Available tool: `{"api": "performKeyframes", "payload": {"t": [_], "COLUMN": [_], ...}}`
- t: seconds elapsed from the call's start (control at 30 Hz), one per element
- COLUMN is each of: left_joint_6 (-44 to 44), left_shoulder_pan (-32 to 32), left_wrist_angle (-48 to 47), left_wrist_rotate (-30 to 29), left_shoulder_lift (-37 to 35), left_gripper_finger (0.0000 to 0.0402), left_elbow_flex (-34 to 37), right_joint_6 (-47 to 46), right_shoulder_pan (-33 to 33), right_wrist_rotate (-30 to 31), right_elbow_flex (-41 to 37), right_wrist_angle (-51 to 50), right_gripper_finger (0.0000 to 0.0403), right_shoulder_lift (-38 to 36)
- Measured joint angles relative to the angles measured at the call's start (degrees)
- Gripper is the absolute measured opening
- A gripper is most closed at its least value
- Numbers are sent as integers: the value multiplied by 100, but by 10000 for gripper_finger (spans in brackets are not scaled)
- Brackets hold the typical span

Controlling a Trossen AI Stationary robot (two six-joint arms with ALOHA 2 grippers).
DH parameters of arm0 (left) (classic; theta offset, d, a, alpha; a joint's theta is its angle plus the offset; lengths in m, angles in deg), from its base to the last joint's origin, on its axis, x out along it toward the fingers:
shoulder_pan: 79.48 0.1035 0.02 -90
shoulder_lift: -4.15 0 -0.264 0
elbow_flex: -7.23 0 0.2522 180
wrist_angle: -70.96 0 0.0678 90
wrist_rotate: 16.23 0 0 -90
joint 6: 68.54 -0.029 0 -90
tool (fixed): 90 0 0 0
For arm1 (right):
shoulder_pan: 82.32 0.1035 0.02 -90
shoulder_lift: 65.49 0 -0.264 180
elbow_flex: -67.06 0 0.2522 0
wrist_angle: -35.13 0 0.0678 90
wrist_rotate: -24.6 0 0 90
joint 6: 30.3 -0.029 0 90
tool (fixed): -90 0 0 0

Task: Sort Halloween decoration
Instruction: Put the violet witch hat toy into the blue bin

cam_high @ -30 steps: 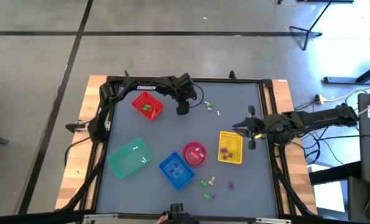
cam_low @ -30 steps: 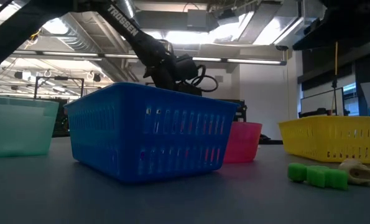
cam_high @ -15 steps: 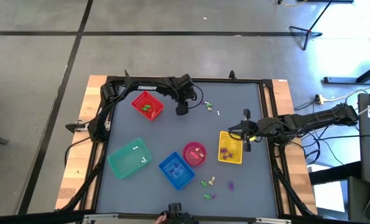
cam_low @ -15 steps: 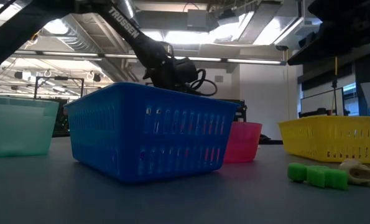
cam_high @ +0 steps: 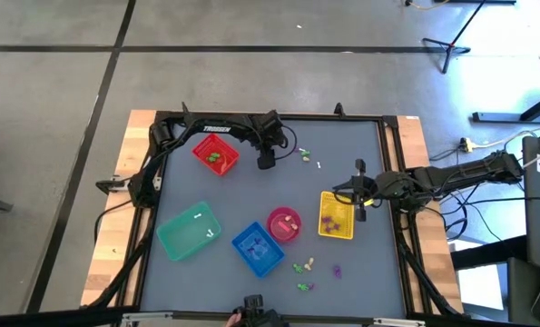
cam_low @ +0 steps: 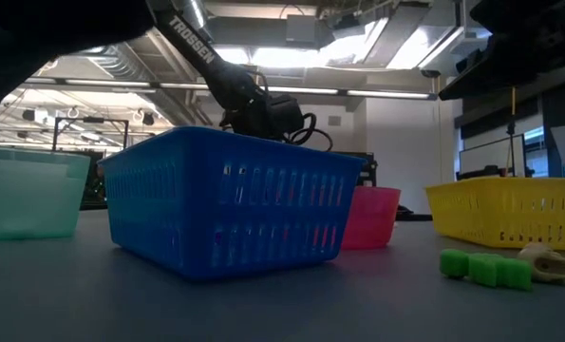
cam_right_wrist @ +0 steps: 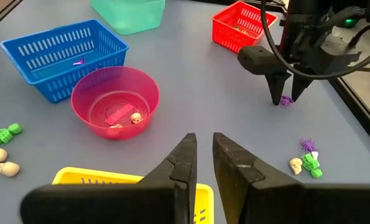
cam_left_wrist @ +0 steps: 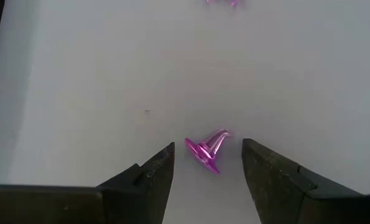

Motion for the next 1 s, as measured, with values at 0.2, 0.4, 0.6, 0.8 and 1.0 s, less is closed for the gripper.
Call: {"api": "performKeyframes", "payload": {"t": [0.2,0.4,0.6,0.8,1.0], "left_joint_6": [-7,-21,-22,-22,-22], "left_shoulder_pan": [4,17,38,61,81], "left_wrist_angle": [-2,-2,3,17,35], "left_wrist_rotate": [-8,-5,-19,-21,-20], "left_shoulder_lift": [4,11,13,17,17], "left_gripper_finger": [162,136,119,101,84], "left_elbow_flex": [1,6,7,9,11], "right_joint_6": [2,3,4,4,4], "right_shoulder_pan": [0,0,0,0,0], "right_wrist_rotate": [0,0,0,0,0], "right_elbow_flex": [0,0,0,0,0], "right_wrist_angle": [-1,-2,-2,-2,-4], "right_gripper_finger": [51,51,51,51,51], "right_shoulder_lift": [0,0,0,0,0]}}
